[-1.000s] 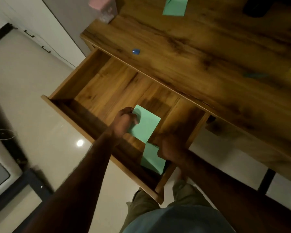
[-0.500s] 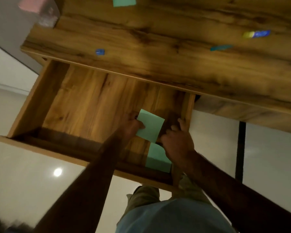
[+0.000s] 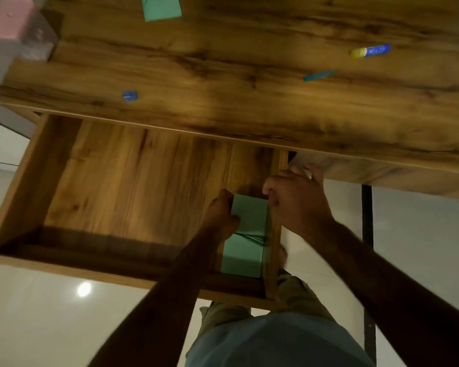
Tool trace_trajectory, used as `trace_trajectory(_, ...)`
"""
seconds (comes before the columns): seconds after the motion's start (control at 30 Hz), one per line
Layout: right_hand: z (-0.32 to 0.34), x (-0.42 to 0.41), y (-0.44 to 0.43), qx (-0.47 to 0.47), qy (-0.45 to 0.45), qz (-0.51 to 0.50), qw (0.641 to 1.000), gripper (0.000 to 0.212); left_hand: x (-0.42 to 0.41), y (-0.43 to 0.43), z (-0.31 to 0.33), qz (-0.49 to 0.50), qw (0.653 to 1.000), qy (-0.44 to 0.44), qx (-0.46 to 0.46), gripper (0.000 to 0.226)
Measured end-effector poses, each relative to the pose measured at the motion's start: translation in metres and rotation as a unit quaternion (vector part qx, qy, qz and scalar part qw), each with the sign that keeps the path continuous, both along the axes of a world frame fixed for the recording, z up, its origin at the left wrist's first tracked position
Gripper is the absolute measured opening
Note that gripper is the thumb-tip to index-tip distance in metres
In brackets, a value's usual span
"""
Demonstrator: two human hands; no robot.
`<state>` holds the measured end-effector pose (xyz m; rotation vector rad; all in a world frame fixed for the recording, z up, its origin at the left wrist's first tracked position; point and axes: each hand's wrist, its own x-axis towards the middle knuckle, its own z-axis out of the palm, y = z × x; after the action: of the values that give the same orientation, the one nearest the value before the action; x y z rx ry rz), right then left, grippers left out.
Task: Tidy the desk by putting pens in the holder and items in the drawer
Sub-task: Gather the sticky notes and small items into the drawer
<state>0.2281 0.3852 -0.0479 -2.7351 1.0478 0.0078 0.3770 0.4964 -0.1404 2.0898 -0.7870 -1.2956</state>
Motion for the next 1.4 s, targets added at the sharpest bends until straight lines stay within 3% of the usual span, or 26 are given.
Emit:
trace_trajectory(0.2, -0.003, 0.006, 0.003, 0.049, 0.035, 0.007, 0.998, 0.012, -0.003, -0.001, -0.003, -0.114, 0.98, -0.157, 0.043, 0.065)
trace_trajectory(0.33, 0.0, 0.015, 0.005, 0.066, 0.036, 0.017, 0.997, 0.015, 0.001, 0.001, 0.005, -0.182, 0.941, -0.28, 0.05, 0.064)
trace_trajectory(0.47, 0.005, 0.036, -0.003, 0.053, -0.001, 0.024, 0.998, 0.021, 0.029, -0.002, 0.029, -0.106, 0.952, -0.287, 0.009, 0.052)
trace_trajectory(0.6, 0.026, 0.077, -0.021, 0.024, -0.019, 0.029, 0.999, 0.025, 0.075, -0.009, 0.073, -0.052, 0.936, -0.344, -0.047, 0.055)
trace_trajectory(0.87, 0.065, 0.172, -0.079, 0.044, -0.069, 0.015, 0.997, 0.027, 0.163, -0.063, 0.14, 0.029, 0.937, -0.339, -0.083, 0.045)
trace_trajectory(1.07, 0.064, 0.256, -0.168, 0.095, -0.103, 0.027, 0.99, 0.031, 0.225, -0.139, 0.138, 0.07, 0.943, -0.318, -0.068, 0.051)
trace_trajectory(1.2, 0.044, 0.321, -0.222, 0.147, -0.145, 0.012, 0.978, 0.036, 0.265, -0.189, 0.131, 0.124, 0.961, -0.243, -0.05, 0.074)
trace_trajectory(1.4, 0.011, 0.398, -0.275, 0.189, -0.174, -0.02, 0.966, 0.048, 0.318, -0.249, 0.119, 0.168, 0.939, -0.299, 0.013, 0.06)
